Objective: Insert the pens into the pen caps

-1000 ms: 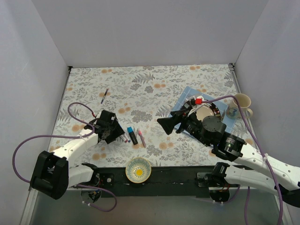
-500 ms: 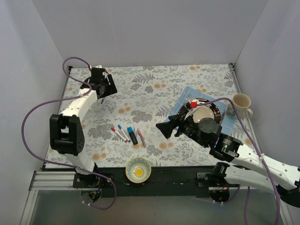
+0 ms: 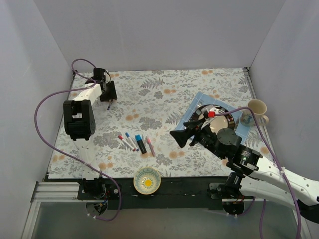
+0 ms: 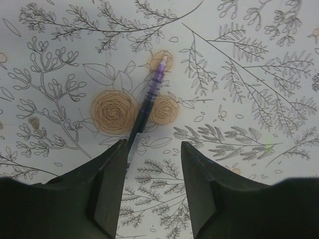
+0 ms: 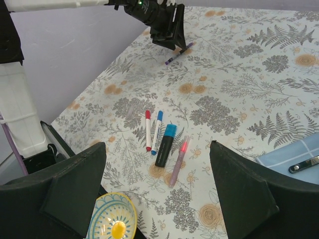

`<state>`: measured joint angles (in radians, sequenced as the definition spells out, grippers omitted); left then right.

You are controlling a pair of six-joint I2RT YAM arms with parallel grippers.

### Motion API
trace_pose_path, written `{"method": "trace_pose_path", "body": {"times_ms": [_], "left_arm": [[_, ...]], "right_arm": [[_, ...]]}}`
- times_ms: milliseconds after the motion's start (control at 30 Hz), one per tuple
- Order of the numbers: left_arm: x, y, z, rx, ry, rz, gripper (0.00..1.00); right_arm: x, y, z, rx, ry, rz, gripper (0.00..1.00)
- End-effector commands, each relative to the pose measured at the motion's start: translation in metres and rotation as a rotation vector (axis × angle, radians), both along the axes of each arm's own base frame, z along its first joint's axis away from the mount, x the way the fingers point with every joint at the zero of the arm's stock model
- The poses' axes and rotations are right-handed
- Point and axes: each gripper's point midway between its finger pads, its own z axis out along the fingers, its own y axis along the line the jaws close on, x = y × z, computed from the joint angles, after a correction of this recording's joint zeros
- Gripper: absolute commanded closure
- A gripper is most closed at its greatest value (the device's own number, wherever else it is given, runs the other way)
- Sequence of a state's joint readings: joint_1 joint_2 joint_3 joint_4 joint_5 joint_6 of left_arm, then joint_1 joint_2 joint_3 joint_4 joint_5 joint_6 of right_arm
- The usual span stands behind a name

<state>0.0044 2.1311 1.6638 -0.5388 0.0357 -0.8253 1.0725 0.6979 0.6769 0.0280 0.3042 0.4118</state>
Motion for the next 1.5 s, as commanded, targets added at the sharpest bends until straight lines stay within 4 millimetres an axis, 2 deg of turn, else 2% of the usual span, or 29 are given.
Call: {"method": "trace_pose_path", "body": {"times_ms": [0, 200, 333, 700, 900, 933, 1000, 1067, 1133, 1167, 1200, 1233, 1267, 1300, 1333, 1367, 1400, 1433, 1467], "left_arm": [[0.011, 0.015, 0.017, 0.002, -0.041, -0.023, 0.55], [0.009, 0.023, 0.002, 0.029, -0.009, -0.007, 0.55], [0.005, 0.016, -0.011, 0.001, 0.018, -0.04, 0.58], [-0.009, 0.006, -0.024, -0.052, 0.054, -0.07, 0.72], [-0.031, 0.007, -0.046, -0.05, 0.116, -0.044, 0.83], [-0.033, 0.006, -0.046, -0.051, 0.118, -0.043, 0.9], [-0.039, 0.003, -0.048, -0.054, 0.125, -0.04, 0.96], [-0.039, -0.002, -0.036, -0.064, 0.104, -0.045, 1.0], [-0.045, -0.011, -0.029, -0.086, 0.103, -0.045, 1.0], [-0.045, -0.015, -0.015, -0.097, 0.075, -0.044, 1.0], [-0.047, -0.022, -0.007, -0.14, 0.059, -0.04, 1.0], [-0.054, -0.028, -0.006, -0.171, 0.063, -0.043, 1.0], [-0.058, -0.047, 0.01, -0.201, 0.032, -0.079, 1.0], [-0.059, -0.051, 0.018, -0.227, 0.011, -0.078, 1.0], [-0.073, -0.064, 0.018, -0.291, 0.03, -0.093, 1.0], [-0.077, -0.071, 0.043, -0.318, -0.025, -0.109, 1.0], [-0.077, -0.076, 0.054, -0.347, -0.065, -0.121, 1.0], [-0.092, -0.084, 0.056, -0.403, -0.056, -0.129, 1.0], [-0.093, -0.088, 0.083, -0.429, -0.142, -0.148, 1.0]], "right_arm": [[0.008, -0.011, 0.017, 0.025, -0.058, -0.054, 0.08], [0.009, -0.013, 0.016, 0.022, -0.06, -0.063, 0.08], [0.009, -0.012, 0.015, 0.021, -0.056, -0.063, 0.08], [0.004, -0.011, 0.017, 0.043, -0.042, -0.042, 0.08], [0.001, -0.012, 0.016, 0.058, -0.028, -0.034, 0.08], [0.001, -0.011, 0.016, 0.062, -0.027, -0.032, 0.08], [0.001, -0.011, 0.016, 0.064, -0.02, -0.031, 0.08], [0.002, -0.007, 0.013, 0.058, -0.009, -0.029, 0.09], [0.01, -0.008, 0.013, 0.078, 0.024, -0.081, 0.09], [0.014, -0.002, 0.01, 0.07, 0.033, -0.087, 0.09], [0.017, 0.003, 0.022, 0.087, 0.028, -0.083, 0.08], [0.021, 0.006, 0.024, 0.083, 0.038, -0.088, 0.08], [0.026, 0.016, 0.016, 0.043, 0.066, -0.084, 0.07], [0.032, 0.018, 0.018, 0.036, 0.075, -0.09, 0.07], [0.036, 0.021, 0.031, 0.055, 0.072, -0.088, 0.08], [0.04, 0.028, 0.031, 0.063, 0.081, -0.076, 0.08], [0.049, 0.026, 0.033, 0.077, 0.084, -0.093, 0.07], [0.055, 0.025, 0.036, 0.099, 0.087, -0.099, 0.08], [0.059, 0.031, 0.036, 0.128, 0.114, -0.076, 0.09]]}}
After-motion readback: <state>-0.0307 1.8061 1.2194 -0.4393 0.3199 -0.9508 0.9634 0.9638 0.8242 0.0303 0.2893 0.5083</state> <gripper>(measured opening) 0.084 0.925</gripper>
